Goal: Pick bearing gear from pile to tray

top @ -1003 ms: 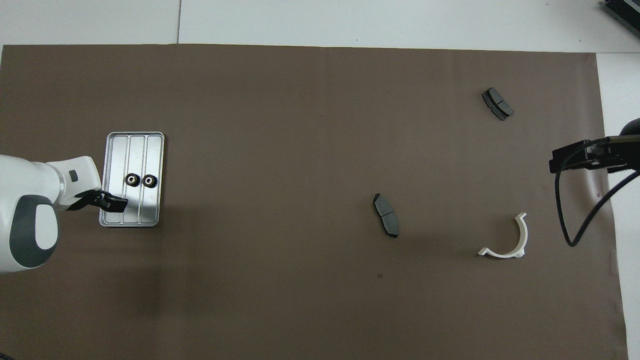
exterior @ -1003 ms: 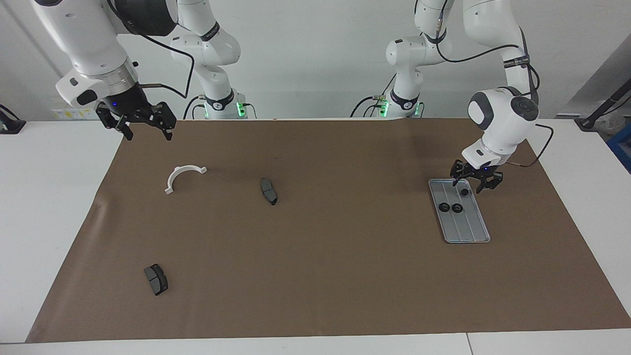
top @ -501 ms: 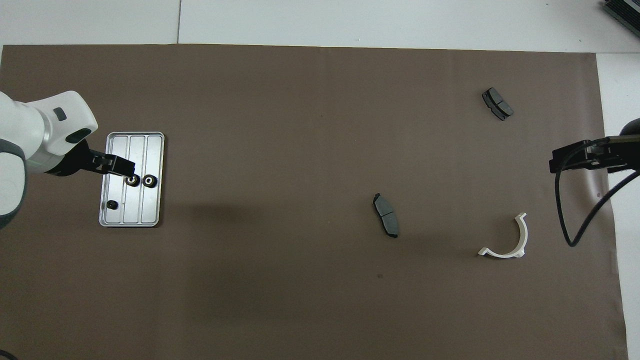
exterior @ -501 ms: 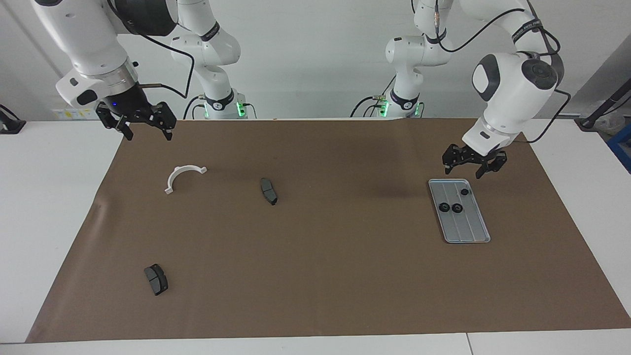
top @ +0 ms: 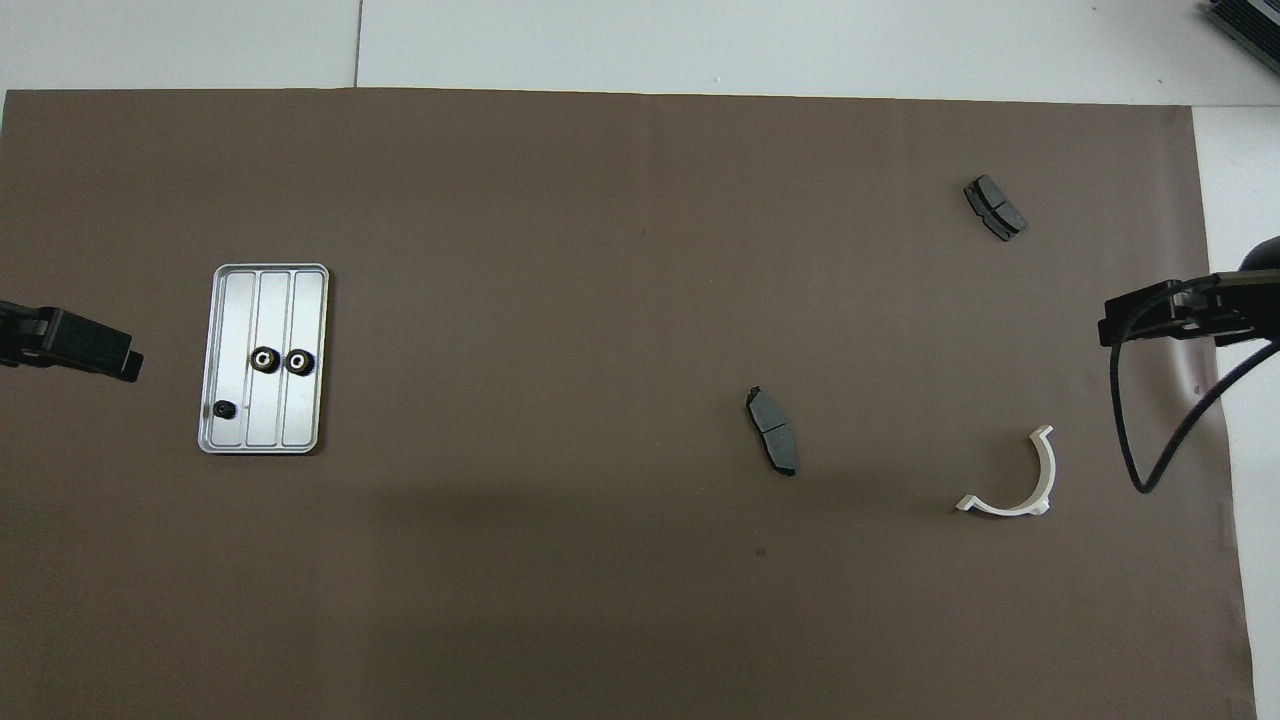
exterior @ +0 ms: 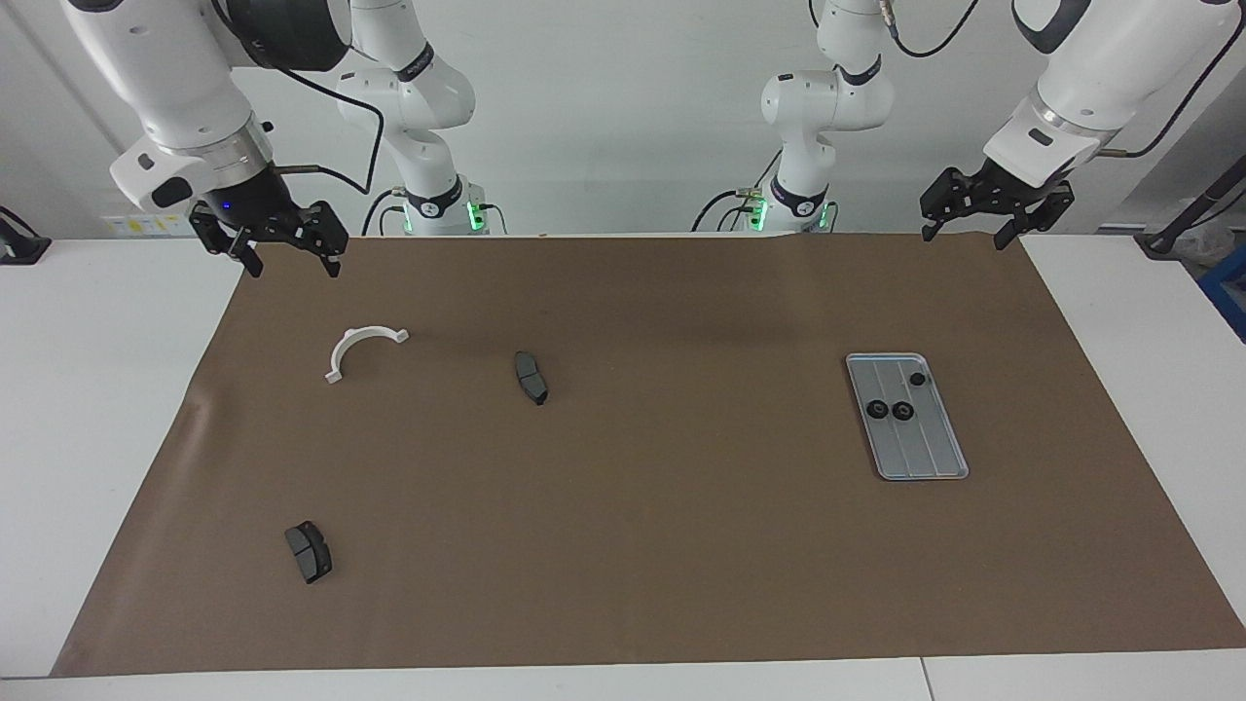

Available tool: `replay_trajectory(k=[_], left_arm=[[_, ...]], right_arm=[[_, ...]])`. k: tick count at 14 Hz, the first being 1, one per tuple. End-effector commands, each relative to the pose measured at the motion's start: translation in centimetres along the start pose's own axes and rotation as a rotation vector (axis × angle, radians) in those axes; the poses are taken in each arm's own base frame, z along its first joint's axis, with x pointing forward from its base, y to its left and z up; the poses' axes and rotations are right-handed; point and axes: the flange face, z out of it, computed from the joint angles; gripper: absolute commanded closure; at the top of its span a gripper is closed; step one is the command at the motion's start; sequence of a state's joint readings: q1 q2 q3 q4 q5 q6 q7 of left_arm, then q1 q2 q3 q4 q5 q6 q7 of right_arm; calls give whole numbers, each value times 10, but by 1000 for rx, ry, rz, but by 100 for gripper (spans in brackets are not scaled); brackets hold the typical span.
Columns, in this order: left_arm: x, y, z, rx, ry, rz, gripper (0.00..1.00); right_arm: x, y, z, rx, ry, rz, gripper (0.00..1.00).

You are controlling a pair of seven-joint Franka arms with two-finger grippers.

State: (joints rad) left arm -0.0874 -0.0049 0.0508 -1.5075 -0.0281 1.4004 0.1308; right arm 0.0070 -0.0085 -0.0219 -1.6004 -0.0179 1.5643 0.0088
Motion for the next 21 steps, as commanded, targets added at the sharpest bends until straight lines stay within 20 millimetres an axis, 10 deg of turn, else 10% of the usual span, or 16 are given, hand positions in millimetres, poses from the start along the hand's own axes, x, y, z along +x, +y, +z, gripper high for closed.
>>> replay_trajectory(k=[1, 21], left_arm=[[-4, -6, -2, 3, 13, -73, 0], [-7, -18, 12, 10, 84, -91, 0]], right_arm=[[-4, -2, 1, 16, -11, 10, 0], [-4, -2, 1, 16, -11, 8, 0]])
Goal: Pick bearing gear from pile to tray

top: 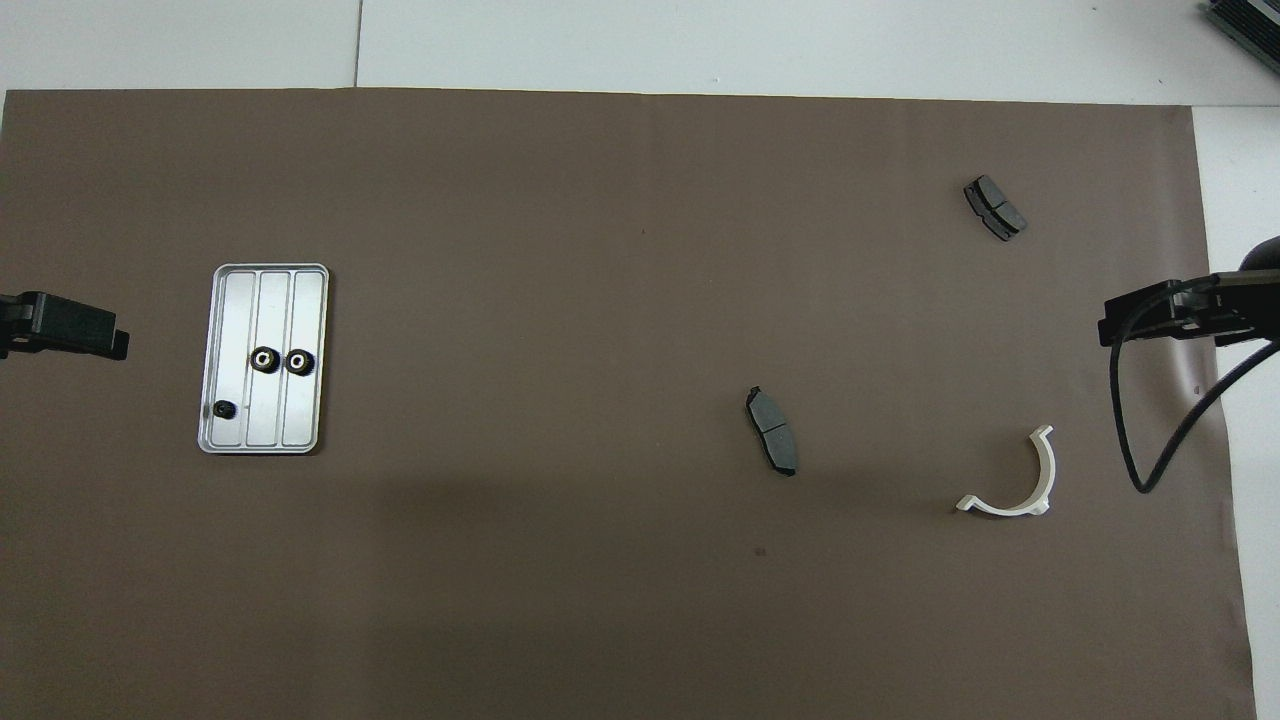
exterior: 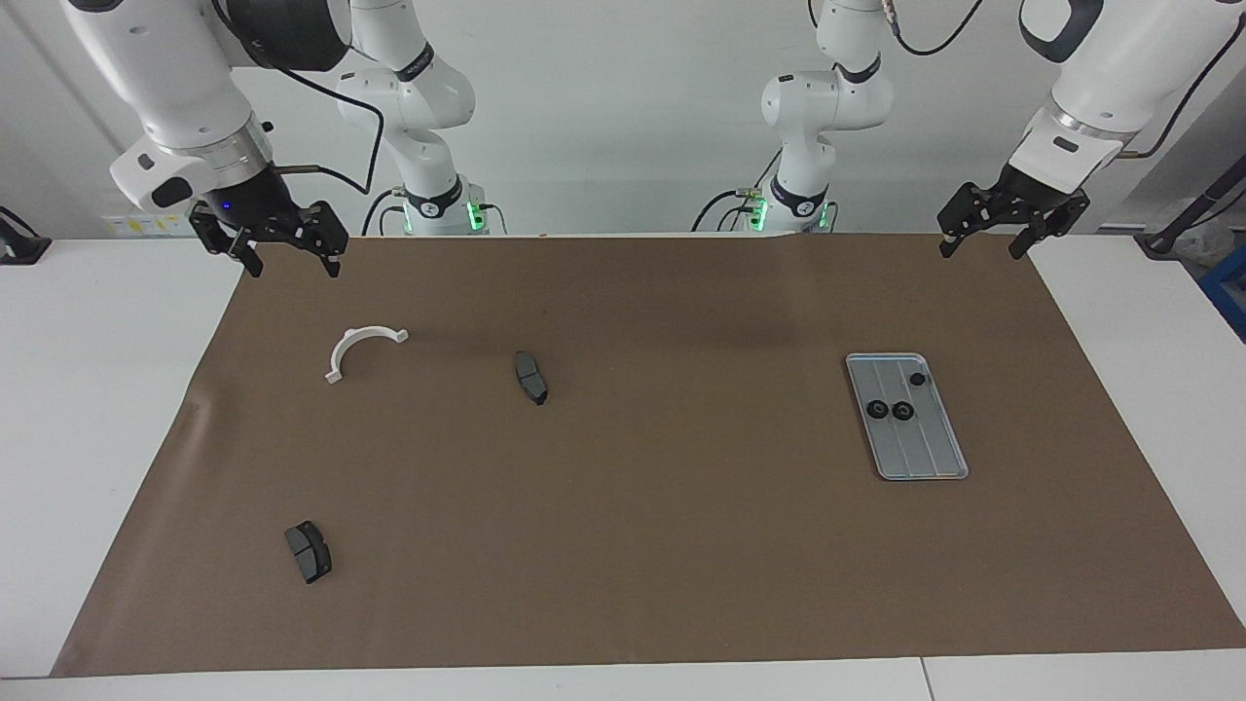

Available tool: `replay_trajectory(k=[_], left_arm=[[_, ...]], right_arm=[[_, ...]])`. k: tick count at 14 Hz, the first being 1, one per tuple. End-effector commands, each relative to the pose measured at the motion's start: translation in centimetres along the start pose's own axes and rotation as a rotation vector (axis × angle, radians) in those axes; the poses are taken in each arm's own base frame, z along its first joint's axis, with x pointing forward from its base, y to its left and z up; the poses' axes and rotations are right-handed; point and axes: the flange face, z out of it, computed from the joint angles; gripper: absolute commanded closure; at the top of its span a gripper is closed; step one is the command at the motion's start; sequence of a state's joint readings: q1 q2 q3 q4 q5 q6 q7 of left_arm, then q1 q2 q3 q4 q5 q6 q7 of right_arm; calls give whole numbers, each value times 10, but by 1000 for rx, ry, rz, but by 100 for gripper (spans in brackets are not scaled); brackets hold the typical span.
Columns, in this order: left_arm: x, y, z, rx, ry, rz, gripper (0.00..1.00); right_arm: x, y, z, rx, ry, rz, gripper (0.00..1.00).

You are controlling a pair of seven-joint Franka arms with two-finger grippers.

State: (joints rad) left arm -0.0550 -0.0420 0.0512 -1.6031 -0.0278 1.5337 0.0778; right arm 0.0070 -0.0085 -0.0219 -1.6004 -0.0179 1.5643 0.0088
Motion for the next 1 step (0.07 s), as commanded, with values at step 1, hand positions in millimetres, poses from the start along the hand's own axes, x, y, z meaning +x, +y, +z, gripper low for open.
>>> replay_trajectory(k=[1], left_arm=[[-8, 1, -1, 6, 9, -4, 0]], right_arm=[[-4, -2, 0, 16, -11, 8, 0]])
